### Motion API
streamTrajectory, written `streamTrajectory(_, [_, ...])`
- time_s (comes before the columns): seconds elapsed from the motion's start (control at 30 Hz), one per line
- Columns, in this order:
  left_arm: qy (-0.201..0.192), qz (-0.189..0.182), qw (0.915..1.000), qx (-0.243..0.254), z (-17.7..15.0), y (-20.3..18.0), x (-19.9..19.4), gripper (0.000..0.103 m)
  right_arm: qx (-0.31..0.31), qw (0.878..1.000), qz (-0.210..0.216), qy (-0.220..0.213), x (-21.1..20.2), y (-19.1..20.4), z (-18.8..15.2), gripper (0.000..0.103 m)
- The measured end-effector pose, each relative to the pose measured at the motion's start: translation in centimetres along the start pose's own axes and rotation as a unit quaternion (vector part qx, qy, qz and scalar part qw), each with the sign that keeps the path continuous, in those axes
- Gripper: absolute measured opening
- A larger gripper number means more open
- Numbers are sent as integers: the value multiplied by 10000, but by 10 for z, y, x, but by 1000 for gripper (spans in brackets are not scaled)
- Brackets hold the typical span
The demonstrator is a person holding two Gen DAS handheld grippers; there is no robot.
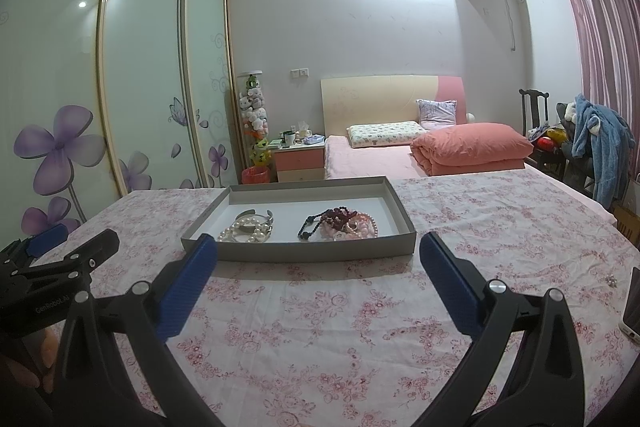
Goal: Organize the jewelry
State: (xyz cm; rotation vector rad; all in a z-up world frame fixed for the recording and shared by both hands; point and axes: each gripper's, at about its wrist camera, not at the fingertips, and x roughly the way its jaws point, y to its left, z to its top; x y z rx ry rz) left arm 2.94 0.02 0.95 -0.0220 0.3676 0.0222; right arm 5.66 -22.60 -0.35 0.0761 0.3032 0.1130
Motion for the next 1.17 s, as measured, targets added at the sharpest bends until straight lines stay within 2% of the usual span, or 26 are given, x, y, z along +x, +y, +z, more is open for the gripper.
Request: streamTrajectory(1.17, [36, 10, 10000, 4, 1, -2, -1, 101, 13, 10000, 2, 14, 0, -1, 1, 99])
